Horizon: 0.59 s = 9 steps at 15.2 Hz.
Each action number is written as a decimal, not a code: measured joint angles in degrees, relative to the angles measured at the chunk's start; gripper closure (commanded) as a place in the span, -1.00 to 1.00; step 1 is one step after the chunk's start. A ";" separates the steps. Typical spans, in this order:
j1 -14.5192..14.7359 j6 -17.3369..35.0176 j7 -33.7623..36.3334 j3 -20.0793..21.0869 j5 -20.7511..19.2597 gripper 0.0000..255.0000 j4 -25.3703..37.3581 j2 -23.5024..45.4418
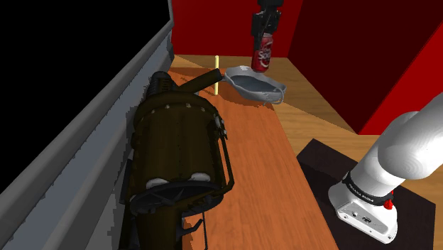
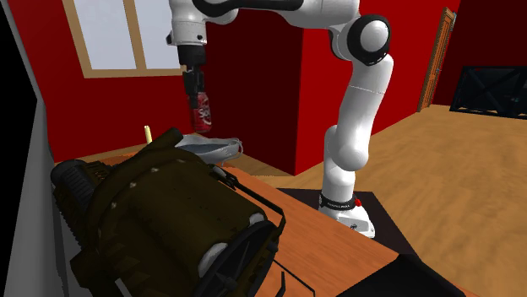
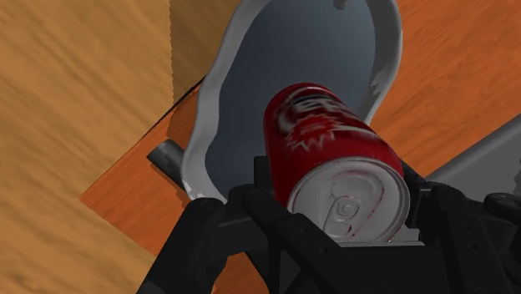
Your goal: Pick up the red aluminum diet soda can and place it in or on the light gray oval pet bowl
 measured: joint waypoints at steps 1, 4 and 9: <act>0.01 0.61 -0.03 -0.01 0.04 1.00 -1.00 -0.39; 0.04 2.82 -0.09 0.01 0.11 1.00 -3.66 -0.83; 0.05 3.28 -0.09 0.03 0.12 1.00 -4.17 -0.92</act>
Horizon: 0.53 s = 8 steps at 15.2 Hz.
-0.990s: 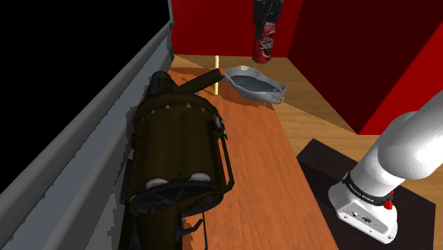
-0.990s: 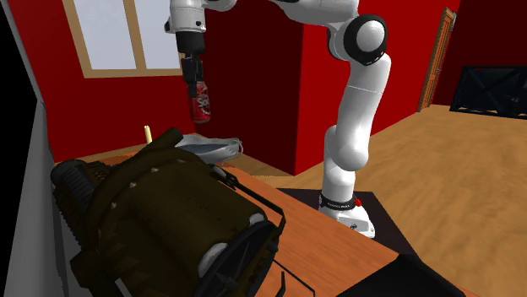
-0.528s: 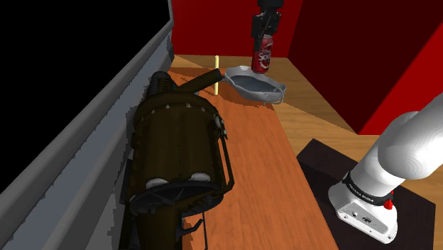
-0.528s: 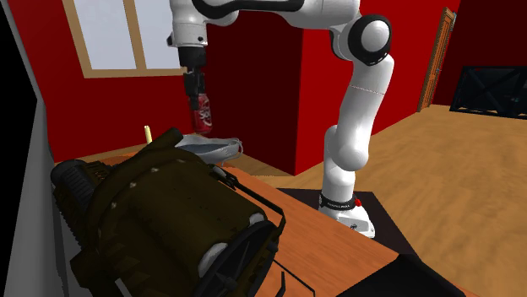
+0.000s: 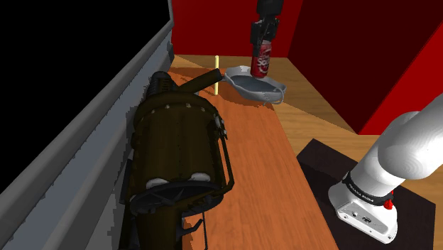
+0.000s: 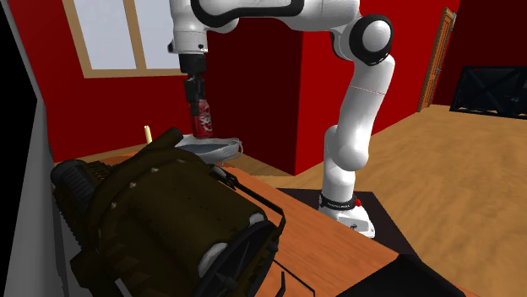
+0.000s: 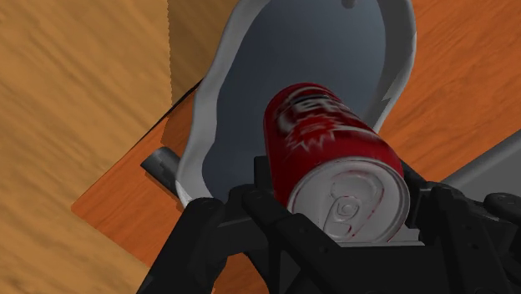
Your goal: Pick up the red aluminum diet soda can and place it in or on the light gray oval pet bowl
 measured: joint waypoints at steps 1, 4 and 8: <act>0.00 0.01 0.00 0.00 0.00 1.00 -0.01 0.00; 0.00 0.02 0.00 0.00 0.00 -1.00 0.00 -0.01; 0.00 0.03 0.00 0.00 0.00 -1.00 0.00 -0.01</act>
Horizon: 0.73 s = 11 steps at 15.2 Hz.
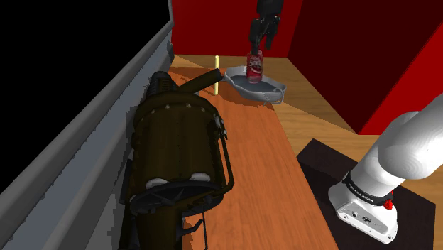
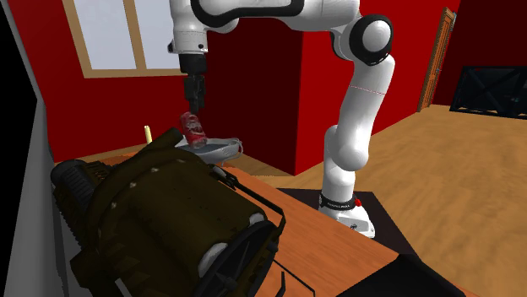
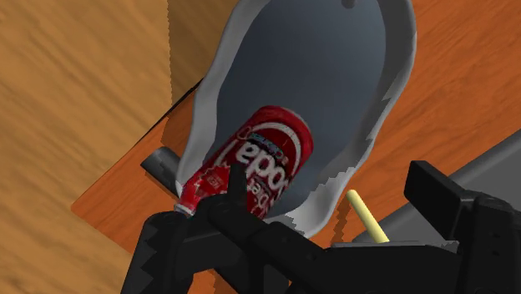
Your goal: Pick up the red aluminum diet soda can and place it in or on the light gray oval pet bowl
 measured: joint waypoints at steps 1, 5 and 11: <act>0.01 -0.75 0.06 0.02 -0.02 -1.00 0.86 0.10; -0.09 -6.90 0.19 -0.05 -0.24 -1.00 8.67 1.71; -0.09 -7.55 0.25 -0.03 -0.28 -1.00 9.65 2.11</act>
